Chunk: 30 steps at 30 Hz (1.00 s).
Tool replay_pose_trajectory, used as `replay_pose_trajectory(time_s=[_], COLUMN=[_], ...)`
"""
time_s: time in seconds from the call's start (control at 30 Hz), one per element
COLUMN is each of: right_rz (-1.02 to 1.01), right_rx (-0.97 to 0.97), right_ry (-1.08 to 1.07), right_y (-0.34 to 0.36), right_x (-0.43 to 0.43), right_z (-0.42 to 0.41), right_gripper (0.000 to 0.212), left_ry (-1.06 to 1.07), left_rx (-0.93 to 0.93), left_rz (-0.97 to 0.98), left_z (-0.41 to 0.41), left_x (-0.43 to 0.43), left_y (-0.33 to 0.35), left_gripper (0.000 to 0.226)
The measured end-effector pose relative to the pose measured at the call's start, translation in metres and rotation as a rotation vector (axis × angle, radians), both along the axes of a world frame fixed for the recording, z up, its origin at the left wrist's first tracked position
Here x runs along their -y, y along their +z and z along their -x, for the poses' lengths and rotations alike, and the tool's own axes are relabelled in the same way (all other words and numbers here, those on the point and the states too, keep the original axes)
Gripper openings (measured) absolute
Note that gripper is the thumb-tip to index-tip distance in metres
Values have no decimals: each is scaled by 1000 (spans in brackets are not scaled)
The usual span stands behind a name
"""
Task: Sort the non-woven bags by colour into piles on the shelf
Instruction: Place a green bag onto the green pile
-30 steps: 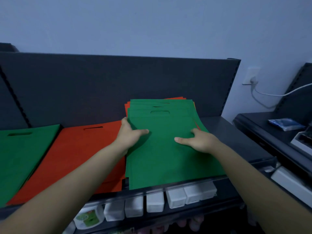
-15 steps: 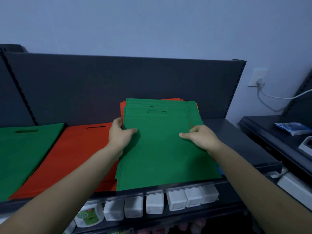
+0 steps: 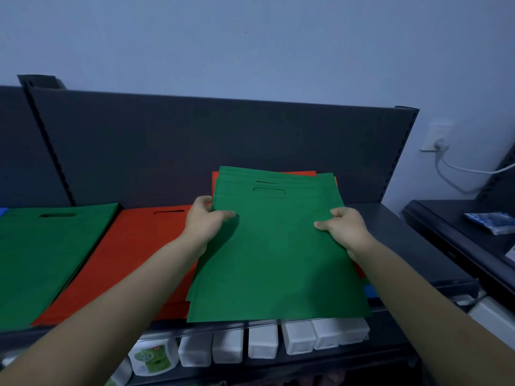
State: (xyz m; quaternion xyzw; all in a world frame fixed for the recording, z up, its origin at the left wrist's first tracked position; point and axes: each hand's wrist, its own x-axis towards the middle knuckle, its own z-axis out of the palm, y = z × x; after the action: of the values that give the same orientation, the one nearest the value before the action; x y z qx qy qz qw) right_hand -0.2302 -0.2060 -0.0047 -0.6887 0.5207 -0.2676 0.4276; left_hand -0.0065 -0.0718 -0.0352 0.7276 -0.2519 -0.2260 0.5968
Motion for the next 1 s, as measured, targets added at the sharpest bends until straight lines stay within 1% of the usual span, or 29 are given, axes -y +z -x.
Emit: replay_pose_trajectory(time_s=[0.1, 0.27, 0.37, 0.4, 0.47, 0.53, 0.6, 0.63, 0.67, 0.73, 0.77, 0.8, 0.9, 1.0], right_rz=[29, 148, 205, 218, 264, 310, 329, 325, 305, 252, 243, 241, 238, 232], right_rx=[30, 13, -8, -14, -90, -197, -267, -280, -268, -216, -210, -218, -248, -243], right_ry=[13, 12, 20, 19, 9, -13, -28, -30, -33, -37, -34, -29, -9, 0], right_y=[2, 4, 3, 2, 0, -3, -5, -6, -5, -6, -7, -8, -12, -11], right_x=[-3, -9, -12, -12, -13, -14, -15, -15, -14, -14, -14, -14, -14, -17], right_z=[-3, -3, -3, -3, -3, -3, -3, -3, -4, -5, -6, -6, -6, -5], right_gripper=[66, 61, 59, 59, 59, 59, 61, 62, 62, 63, 64, 65, 68, 69], left_ry=[-30, -68, -77, -78, -77, -80, -86, -92, -101, -90, -76, -62, -84, -246], left_rx=[-2, -65, -80, -84, -55, 17, 105, 184, 307, 616, 737, 805, 845, 718], left_rz=[-35, -58, -49, -36, -17, -45, -81, -98, -128, -177, -181, -174, -101, -35], left_z=[-6, -13, -12, -12, -12, -10, -8, -7, -7, -6, -6, -5, 0, 13], left_x=[-2, -3, -2, -2, 0, 0, -2, -4, -6, -11, -12, -14, -16, -20], left_y=[3, 3, 2, 2, 0, -1, -1, -1, -2, -4, -6, -6, -5, -1], left_gripper=[78, 74, 79, 78, 65, 56, 56, 57, 58, 63, 67, 70, 75, 72])
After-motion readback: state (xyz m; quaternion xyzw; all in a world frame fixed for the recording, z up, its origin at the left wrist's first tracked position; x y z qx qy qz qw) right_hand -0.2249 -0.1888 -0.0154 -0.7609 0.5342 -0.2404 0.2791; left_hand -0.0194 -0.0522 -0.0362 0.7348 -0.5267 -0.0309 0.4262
